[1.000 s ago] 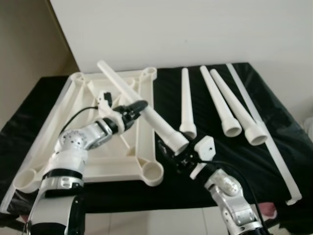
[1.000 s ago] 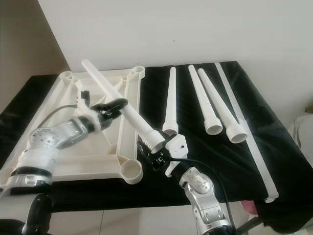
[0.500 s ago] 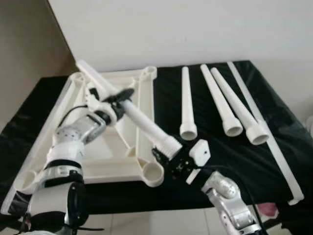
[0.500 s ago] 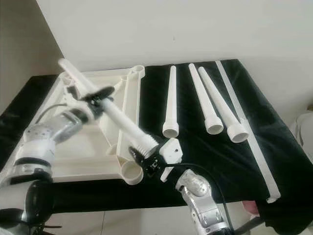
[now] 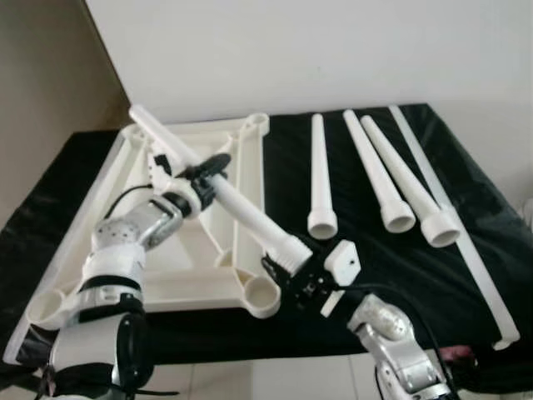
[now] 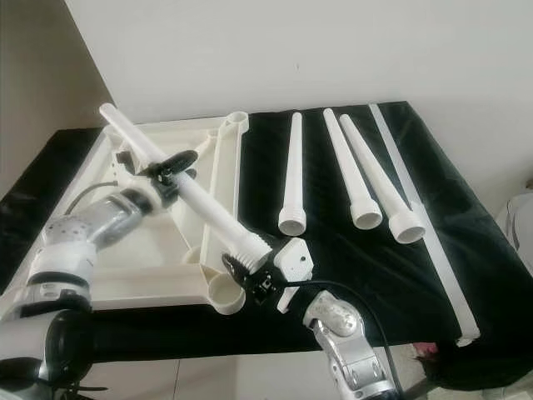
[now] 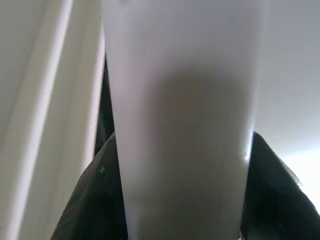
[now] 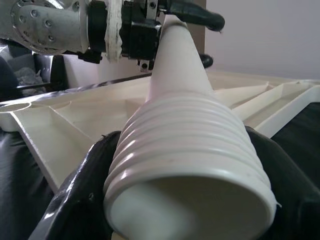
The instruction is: Building children table
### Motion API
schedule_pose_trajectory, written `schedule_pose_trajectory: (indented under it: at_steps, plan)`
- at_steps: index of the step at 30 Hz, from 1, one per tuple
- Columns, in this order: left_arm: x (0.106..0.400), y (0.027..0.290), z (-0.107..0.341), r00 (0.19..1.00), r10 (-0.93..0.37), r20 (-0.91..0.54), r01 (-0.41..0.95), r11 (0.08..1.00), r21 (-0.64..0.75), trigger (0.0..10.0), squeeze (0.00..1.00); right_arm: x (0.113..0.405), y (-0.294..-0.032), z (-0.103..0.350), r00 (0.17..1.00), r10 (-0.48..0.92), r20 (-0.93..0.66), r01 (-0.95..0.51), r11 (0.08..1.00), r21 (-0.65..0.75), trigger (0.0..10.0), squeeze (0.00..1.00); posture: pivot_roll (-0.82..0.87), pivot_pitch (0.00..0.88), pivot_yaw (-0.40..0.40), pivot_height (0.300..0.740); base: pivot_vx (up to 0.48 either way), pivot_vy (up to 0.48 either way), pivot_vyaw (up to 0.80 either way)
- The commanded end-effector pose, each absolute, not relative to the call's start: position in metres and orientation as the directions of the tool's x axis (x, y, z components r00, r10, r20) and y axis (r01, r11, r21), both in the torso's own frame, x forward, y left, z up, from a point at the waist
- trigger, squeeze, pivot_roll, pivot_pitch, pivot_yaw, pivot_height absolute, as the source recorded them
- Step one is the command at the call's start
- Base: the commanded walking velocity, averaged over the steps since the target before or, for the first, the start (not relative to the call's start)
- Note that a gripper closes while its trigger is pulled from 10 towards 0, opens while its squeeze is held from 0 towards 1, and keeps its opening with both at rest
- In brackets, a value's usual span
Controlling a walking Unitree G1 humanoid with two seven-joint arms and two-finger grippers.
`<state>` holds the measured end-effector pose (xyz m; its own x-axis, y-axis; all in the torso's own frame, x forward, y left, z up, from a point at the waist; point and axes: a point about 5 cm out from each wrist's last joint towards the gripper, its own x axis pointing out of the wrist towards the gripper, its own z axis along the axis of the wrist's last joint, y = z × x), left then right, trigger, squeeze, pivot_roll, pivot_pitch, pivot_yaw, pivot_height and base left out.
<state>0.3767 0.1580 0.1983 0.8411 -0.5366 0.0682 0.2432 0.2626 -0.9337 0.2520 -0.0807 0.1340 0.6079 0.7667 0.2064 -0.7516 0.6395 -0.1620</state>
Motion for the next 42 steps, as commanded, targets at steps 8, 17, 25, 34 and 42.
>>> schedule_pose_trajectory:
  at_steps: [8,17,25,34,42]
  plan:
    - [0.363,0.160,0.209,0.677,-0.639,0.365,0.541,0.096,-0.835,0.0,0.00,0.253,-0.081,0.136,0.631,0.742,0.226,-0.735,0.665,-0.134,10.0,0.00,-0.11,0.041,0.122,0.740,0.000,0.000,0.00]
    - [0.358,0.164,0.204,0.664,-0.659,0.353,0.554,0.117,-0.824,0.0,0.00,0.255,-0.085,0.137,0.655,0.718,0.235,-0.713,0.690,-0.125,10.0,0.00,-0.11,0.040,0.124,0.740,0.000,0.000,0.00]
    - [0.359,0.165,0.206,0.675,-0.657,0.337,0.559,0.157,-0.814,10.0,0.71,0.257,-0.087,0.140,0.669,0.702,0.246,-0.699,0.706,-0.112,10.0,0.00,-0.11,0.041,0.124,0.740,0.000,0.000,0.00]
    - [0.357,0.163,0.208,0.663,-0.665,0.343,0.584,0.173,-0.793,10.0,1.00,0.257,-0.087,0.139,0.670,0.700,0.247,-0.698,0.708,-0.109,10.0,0.00,-0.11,0.038,0.126,0.740,0.000,0.000,0.00]
    - [0.356,0.163,0.210,0.659,-0.661,0.360,0.590,0.157,-0.792,10.0,1.00,0.257,-0.087,0.139,0.674,0.696,0.249,-0.696,0.711,-0.104,10.0,0.00,-0.11,0.041,0.129,0.740,0.000,0.000,0.00]
